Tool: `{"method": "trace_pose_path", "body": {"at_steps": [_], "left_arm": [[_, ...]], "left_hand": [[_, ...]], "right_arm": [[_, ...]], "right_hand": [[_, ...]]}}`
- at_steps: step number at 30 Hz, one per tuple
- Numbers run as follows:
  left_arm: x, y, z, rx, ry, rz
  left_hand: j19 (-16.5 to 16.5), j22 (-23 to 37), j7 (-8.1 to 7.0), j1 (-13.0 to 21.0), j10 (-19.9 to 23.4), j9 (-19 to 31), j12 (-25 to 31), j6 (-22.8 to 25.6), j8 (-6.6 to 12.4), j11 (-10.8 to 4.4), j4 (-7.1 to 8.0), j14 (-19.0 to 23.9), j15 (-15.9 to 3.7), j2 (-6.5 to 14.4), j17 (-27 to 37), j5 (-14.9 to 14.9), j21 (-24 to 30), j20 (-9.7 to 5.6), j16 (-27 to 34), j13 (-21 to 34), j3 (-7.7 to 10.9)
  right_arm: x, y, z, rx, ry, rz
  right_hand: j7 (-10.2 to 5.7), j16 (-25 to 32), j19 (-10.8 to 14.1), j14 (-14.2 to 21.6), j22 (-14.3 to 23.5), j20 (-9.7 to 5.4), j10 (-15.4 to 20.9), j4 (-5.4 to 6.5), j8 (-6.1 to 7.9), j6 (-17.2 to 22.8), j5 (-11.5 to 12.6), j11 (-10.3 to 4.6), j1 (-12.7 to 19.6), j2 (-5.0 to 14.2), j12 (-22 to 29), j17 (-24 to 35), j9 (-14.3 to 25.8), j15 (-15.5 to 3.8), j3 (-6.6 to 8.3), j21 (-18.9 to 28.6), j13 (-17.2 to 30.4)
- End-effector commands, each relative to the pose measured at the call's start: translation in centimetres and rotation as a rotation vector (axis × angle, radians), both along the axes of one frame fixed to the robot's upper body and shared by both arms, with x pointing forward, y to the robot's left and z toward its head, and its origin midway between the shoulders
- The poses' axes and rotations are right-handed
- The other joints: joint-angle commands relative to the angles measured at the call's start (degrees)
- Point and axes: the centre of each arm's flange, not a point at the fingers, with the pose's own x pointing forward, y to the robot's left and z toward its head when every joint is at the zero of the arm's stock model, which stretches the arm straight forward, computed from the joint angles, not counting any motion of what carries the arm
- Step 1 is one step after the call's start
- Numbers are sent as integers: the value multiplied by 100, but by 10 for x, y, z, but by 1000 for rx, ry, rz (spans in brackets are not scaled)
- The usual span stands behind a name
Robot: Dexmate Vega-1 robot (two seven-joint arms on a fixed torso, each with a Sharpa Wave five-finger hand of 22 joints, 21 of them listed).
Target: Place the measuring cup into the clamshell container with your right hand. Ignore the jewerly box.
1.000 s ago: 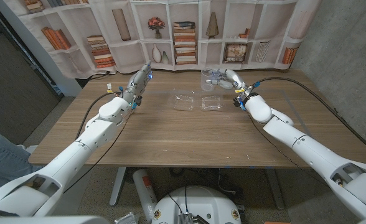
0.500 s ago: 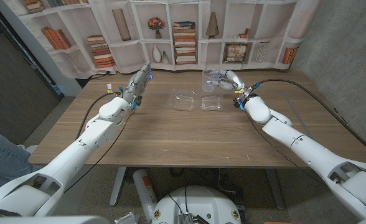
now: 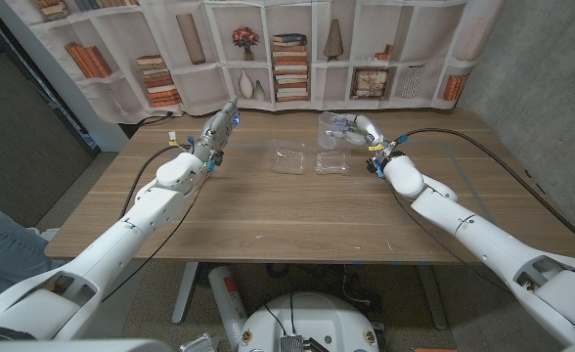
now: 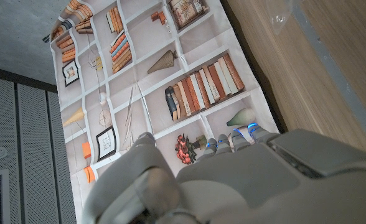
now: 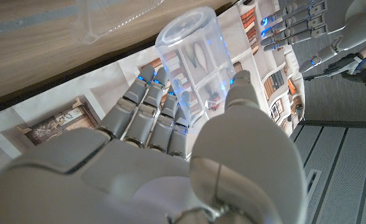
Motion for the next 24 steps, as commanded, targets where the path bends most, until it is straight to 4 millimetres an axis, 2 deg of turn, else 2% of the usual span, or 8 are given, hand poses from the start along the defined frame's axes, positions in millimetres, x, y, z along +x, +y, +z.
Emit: {"method": "trace_pose_path", "body": {"at_steps": [1,13,24], "left_arm": [[3,-2,-1,3,8,-3],[5,-3,-3,3,14,-2],[4,-3,-7,-1,18,-4]], "left_hand": [[-1371,16,10,22,-265,29,1,20,26,-8,21,-845,16,24,9,-5,12,-75,-5,26,-27],[-1374,16,7,27,-266,29,0,25,26,-9,18,-846,16,28,9,-6,12,-73,-5,27,-31],[-1376,17,8,31,-267,29,0,25,24,-10,17,-849,18,31,9,-8,12,-72,-5,27,-35]], "right_arm": [[4,-1,-10,1,17,-14],[5,-3,-17,-3,25,-19],[3,-1,-24,-16,28,-25]], "right_hand": [[-409,-3,-42,-30,10,-488,57,168,32,454,-10,-9,623,669,18,7,26,-722,189,-14,26],[-406,-25,-121,-116,10,-460,72,179,22,461,-22,0,600,650,8,6,31,-677,185,-53,28],[-395,-81,-272,-391,8,-378,39,197,-9,438,-35,-18,541,589,-30,1,39,-561,156,-123,31]]}}
